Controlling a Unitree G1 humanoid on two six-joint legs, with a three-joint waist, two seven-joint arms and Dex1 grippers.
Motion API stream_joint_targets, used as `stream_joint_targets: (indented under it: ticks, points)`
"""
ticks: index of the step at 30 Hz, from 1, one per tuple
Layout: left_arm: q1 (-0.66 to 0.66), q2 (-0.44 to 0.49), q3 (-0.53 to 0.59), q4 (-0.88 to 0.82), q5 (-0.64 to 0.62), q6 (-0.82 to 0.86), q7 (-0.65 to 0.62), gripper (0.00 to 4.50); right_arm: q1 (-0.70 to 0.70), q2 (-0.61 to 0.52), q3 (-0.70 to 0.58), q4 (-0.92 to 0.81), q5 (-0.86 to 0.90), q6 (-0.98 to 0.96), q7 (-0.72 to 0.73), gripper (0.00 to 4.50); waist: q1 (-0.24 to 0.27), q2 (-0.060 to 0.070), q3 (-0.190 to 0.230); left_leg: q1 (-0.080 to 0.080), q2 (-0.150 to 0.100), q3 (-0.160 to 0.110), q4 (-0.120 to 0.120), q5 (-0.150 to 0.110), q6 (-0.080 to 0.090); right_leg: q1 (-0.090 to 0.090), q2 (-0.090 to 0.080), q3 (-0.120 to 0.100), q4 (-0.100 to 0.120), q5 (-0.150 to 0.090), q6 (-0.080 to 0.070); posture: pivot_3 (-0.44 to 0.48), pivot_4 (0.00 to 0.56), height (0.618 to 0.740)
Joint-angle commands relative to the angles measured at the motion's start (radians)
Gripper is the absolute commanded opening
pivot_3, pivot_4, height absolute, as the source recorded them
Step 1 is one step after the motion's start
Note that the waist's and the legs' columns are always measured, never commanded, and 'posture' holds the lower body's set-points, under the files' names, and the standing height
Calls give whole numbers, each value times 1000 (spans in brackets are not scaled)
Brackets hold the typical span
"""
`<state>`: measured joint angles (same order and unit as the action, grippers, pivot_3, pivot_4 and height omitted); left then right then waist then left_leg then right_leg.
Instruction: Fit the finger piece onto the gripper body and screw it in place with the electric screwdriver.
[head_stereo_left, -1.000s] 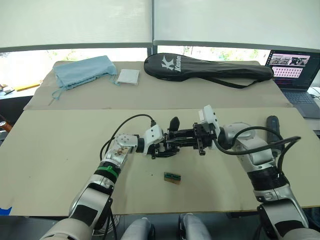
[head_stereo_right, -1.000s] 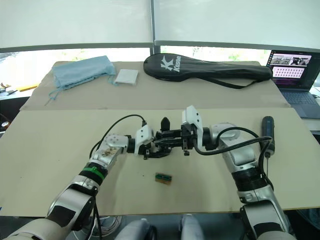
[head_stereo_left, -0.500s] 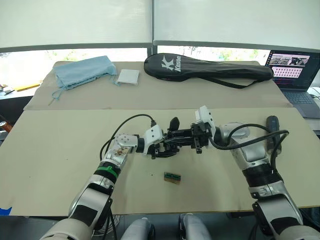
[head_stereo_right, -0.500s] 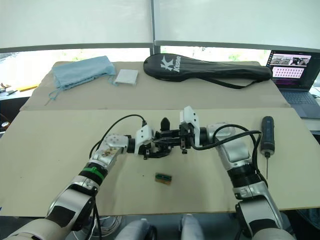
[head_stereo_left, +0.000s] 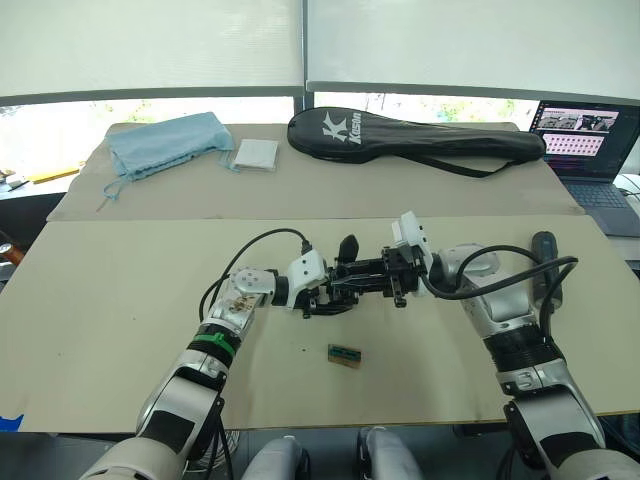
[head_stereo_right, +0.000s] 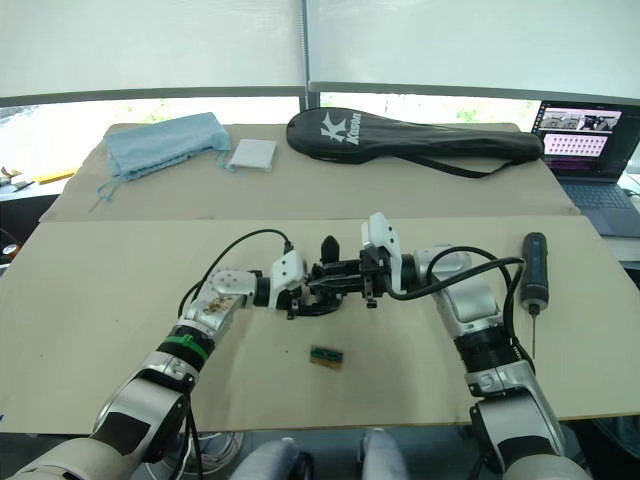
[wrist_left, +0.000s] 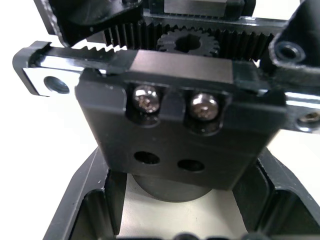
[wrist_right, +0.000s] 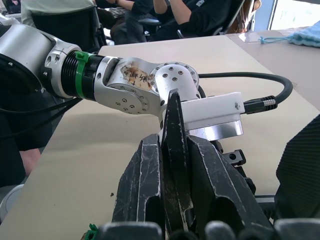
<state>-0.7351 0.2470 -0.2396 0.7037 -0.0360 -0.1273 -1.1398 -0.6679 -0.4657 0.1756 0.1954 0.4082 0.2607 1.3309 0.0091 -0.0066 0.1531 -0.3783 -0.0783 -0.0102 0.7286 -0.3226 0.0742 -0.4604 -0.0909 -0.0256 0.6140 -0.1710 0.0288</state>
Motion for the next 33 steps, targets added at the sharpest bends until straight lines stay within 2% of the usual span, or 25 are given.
stream_joint_targets:
  ticks: [1, 17, 24, 33]
  points:
    - [-3, 10, -1, -43, -2, -2, -9, 2337, 12, -11, 5, 23, -20, 27, -2, 307, 0, 0, 0, 0, 0, 0, 0, 0, 0, 0, 0, 0, 0, 0, 0, 0, 150, 736]
    - [-2, 13, -1, -53, -6, 3, -13, 2337, -4, -19, 31, 87, -35, 103, 19, 307, -1, 0, 0, 1, 0, 0, 0, 0, 0, 1, -1, 0, 0, 0, 0, 0, 150, 736]
    - [3, 13, -2, -62, -7, 5, -10, 2337, 72, -28, 33, 110, -68, 45, -13, 307, -1, 1, -2, 3, 0, 0, 0, 0, 0, 2, -1, 0, 0, 0, 0, 0, 150, 736]
    - [16, 24, -2, -88, -5, 15, -12, 2337, -14, -56, 147, 207, -136, 112, 62, 307, -5, 2, -4, 5, 1, 0, -1, 0, 0, 3, -2, 2, 0, 0, 0, 0, 150, 736]
